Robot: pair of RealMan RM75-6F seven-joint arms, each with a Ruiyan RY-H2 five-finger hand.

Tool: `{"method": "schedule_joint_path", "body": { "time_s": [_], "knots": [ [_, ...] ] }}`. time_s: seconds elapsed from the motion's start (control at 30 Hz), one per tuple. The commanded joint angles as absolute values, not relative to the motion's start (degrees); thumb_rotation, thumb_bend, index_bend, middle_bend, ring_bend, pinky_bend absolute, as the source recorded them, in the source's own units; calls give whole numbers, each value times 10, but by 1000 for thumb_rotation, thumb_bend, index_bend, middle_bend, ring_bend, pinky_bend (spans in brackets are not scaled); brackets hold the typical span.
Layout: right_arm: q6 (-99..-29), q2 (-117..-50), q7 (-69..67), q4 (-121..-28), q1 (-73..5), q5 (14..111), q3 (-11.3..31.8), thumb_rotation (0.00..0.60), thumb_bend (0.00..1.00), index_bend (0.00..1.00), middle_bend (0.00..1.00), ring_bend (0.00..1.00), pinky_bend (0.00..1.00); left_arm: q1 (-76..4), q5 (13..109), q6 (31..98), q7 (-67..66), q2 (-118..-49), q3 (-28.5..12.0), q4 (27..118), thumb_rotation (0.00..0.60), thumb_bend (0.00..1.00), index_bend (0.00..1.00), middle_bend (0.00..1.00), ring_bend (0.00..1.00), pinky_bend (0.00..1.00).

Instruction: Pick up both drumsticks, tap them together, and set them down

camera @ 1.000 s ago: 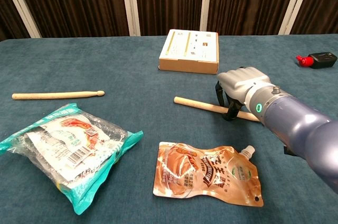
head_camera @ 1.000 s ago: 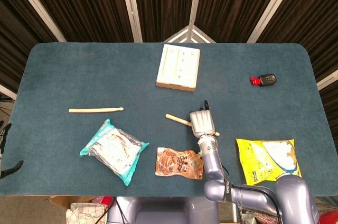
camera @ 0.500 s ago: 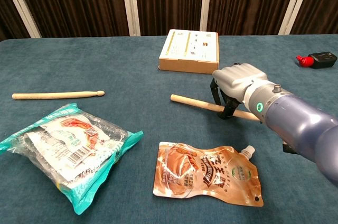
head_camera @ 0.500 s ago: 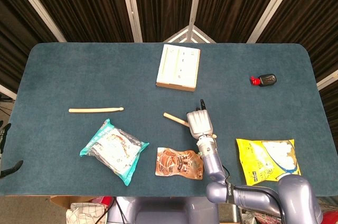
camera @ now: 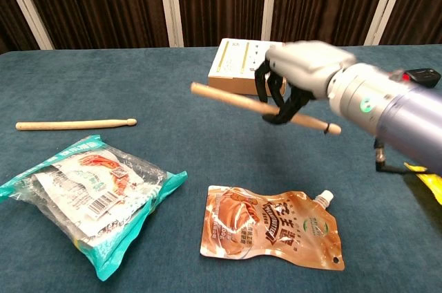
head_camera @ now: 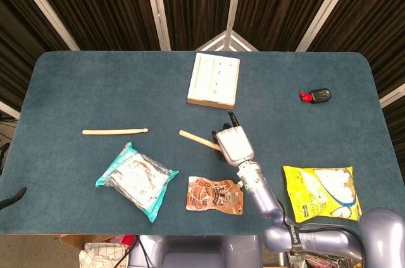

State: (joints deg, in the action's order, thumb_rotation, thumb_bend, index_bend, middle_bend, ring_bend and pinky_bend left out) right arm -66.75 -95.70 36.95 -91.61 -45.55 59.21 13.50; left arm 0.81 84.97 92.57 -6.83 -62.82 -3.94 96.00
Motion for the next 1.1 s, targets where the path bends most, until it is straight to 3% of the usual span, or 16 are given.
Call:
{"method": "schedule_joint_path", "body": {
  "time_s": [0.03, 0.33, 0.6, 0.83, 1.1],
  "knots": [
    [-679, -903, 312, -964, -443, 647, 152, 600, 387, 657, 658, 359, 0, -5, 855, 912, -48, -608, -47, 959, 600, 243, 57, 18, 0, 0],
    [-701, -844, 204, -986, -442, 724, 202, 600, 387, 663, 658, 363, 0, -103, 783, 732, -57, -551, -76, 975, 600, 250, 88, 40, 0, 0],
    [-701, -808, 129, -970, -445, 759, 224, 600, 386, 679, 658, 363, 0, -205, 664, 565, -59, -563, -115, 938, 600, 299, 138, 104, 0, 0],
    [-701, -790, 97, -955, -445, 767, 230, 600, 387, 679, 658, 363, 0, -274, 593, 493, -74, -620, -135, 870, 600, 307, 181, 140, 0, 0],
    [-704, -777, 99, -960, -444, 750, 239, 600, 387, 679, 658, 363, 0, -329, 522, 470, -127, -684, -139, 802, 600, 307, 258, 212, 0, 0]
  ]
}}
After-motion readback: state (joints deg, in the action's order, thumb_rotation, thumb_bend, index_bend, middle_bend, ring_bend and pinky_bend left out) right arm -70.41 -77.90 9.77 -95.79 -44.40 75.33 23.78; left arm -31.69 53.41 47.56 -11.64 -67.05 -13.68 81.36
